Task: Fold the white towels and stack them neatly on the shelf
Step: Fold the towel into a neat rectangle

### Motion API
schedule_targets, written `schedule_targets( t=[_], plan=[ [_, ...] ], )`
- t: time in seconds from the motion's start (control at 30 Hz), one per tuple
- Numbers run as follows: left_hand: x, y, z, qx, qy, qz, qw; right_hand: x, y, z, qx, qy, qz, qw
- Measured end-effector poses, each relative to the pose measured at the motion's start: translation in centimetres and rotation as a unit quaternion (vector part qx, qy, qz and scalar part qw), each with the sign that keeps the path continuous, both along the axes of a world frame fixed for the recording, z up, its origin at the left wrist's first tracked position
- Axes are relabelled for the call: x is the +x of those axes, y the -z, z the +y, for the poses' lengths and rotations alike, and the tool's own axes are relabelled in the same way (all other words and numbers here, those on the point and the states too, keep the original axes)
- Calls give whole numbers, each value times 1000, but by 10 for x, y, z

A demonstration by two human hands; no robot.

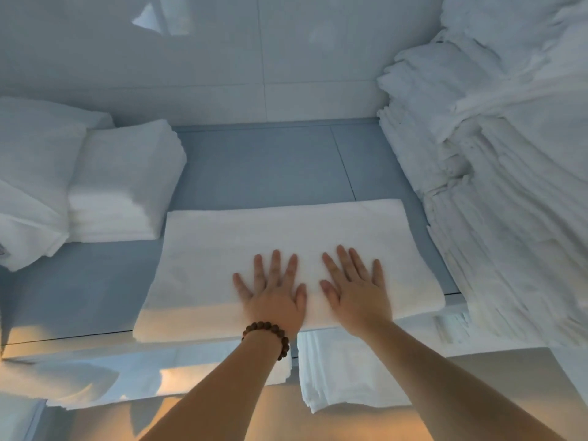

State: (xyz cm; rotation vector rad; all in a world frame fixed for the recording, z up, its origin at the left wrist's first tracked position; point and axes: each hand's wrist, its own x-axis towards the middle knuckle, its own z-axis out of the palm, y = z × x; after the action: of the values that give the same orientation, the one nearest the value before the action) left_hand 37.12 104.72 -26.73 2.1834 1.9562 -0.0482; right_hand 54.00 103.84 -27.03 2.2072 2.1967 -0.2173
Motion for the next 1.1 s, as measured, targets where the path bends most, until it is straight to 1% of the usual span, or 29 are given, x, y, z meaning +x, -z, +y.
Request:
schedule_targets(
  t=[0.07,0.17,0.3,0.37,0.5,0.57,0.63,0.8,0.9,1.03,1.1],
  plan=[
    [0,2,1,8,-6,4,1000,32,3,-7,10,21,-8,1000],
    [2,2,1,9,-6,7,1000,74,3,-18,0,58,-14,998],
    [26,-3,-1,12,-24,9,1000,96,-3,-19,-10,74,-27,997],
    [55,-7,3,21,11,0,1000,95,-9,-5,1,60,-20,998],
    [109,-7,20,24,87,-21,996,80,-15,48,17,-26,27,999],
    [122,-3,26,26,100,-13,995,75,-13,76,6,-41,56,998],
    [122,1,29,34,95,-6,995,79,-8,97,-4,-35,59,998],
    [81,6,31,26,34,11,999,113,1,119,-1,-1,7,1000],
    [38,7,25,15,-22,20,999,117,1,122,-11,35,2,999],
    [-29,5,7,23,-95,38,995,100,-6,117,-7,76,-26,997],
    [-53,3,0,24,-114,39,992,73,-10,106,-1,59,-15,998]
  ],
)
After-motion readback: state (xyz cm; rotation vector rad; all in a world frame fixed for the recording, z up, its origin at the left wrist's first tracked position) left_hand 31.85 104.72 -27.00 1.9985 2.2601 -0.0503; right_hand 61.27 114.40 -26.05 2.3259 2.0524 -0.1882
